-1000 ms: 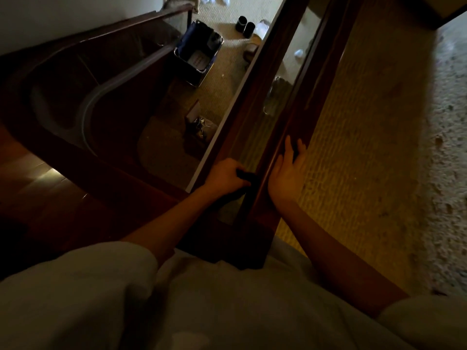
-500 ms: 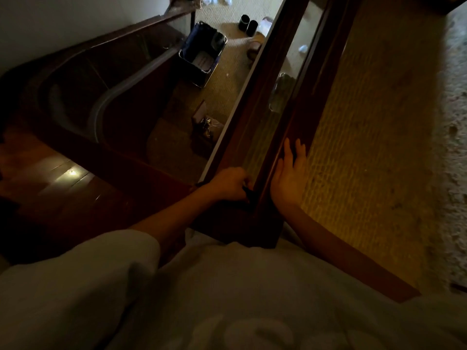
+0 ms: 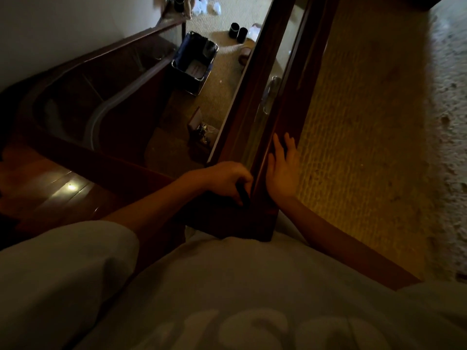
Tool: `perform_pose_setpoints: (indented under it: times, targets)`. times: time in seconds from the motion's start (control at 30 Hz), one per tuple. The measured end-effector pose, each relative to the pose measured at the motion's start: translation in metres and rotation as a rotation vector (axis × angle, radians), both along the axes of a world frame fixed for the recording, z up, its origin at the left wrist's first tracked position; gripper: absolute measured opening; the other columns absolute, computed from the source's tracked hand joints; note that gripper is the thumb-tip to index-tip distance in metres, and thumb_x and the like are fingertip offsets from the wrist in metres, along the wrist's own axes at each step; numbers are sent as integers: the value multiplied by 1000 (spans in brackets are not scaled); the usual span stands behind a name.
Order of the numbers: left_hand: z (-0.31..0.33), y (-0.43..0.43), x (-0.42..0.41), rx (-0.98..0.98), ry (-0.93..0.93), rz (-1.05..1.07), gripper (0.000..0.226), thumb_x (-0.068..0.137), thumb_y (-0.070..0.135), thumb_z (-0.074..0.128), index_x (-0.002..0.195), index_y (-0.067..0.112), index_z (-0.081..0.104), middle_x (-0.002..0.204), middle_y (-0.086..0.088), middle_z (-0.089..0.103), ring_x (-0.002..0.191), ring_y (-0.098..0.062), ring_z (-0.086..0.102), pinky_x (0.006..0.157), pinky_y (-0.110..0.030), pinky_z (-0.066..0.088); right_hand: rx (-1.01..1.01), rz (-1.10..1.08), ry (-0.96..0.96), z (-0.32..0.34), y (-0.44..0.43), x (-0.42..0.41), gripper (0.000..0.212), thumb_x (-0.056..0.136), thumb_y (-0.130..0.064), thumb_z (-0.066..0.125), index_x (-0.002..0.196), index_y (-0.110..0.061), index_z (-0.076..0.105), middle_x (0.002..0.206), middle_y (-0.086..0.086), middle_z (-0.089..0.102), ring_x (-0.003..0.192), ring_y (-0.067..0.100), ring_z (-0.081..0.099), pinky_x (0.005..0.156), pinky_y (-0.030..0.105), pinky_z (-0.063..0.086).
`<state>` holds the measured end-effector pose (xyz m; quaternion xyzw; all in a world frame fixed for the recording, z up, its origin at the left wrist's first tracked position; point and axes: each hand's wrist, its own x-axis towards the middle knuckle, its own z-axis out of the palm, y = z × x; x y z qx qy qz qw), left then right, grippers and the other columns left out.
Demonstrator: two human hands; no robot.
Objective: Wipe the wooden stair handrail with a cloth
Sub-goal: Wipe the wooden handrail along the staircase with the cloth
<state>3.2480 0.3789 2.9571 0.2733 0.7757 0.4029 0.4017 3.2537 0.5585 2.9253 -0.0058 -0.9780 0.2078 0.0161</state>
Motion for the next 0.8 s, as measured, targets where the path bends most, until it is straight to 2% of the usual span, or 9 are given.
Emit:
perform_pose_setpoints:
  times: [0.1,0.2,0.33,0.43,0.5,0.6,0.73,0.8]
  targets:
    - [6,4,13,41,11,51,17,76,5,79,90,10,72,96,3,67,98,-14,63,89,-32,49,5,0,-10,-1,0,0,45,104,-15,42,148,-8,38,158,19,25,148,34,19,120,45,18]
    - [8,10,26,64,130,158,11,79,11,78,88,14,72,89,11,63,95,-12,62,84,-29,47,-16,-29,-3,-2,-5,1,45,104,-14,42,148,-9,38,158,18,25,149,33,18,121,45,18]
    - [-1,1,39,89,213,278,7,81,11,75,87,12,71,92,-1,70,91,-15,64,80,-28,47,-45,-34,-7,-1,-6,2,45,104,-13,41,148,-8,38,158,18,25,149,33,18,121,47,17]
    - [-11,2,36,-53,253,311,7,84,10,71,89,12,68,94,-4,68,92,-20,63,79,-32,48,-43,-19,-16,2,-3,1,45,104,-13,41,148,-8,38,158,18,24,149,33,17,121,47,15]
    - [-16,3,27,-139,166,296,7,84,9,71,89,11,67,96,-3,66,95,-21,62,83,-36,49,-45,2,-13,4,-1,1,44,104,-13,42,148,-7,38,158,19,25,148,34,18,121,46,16]
    - [-20,6,18,-123,-9,288,9,83,7,73,90,7,68,99,-4,66,97,-21,63,87,-38,50,-48,21,-5,4,1,2,44,104,-13,42,147,-6,40,157,21,26,148,36,20,121,46,18]
    - [-26,18,20,-278,72,318,18,86,2,63,103,8,66,111,-7,61,102,-24,60,86,-35,51,-20,-17,19,4,-4,3,43,103,-12,43,146,-6,42,155,21,29,147,36,23,120,48,18]
    - [-32,19,21,-259,50,371,17,86,-1,61,100,9,66,108,-6,62,103,-23,60,87,-33,51,-23,-27,27,4,-6,4,43,103,-12,43,145,-7,42,155,20,30,147,35,24,120,48,18]
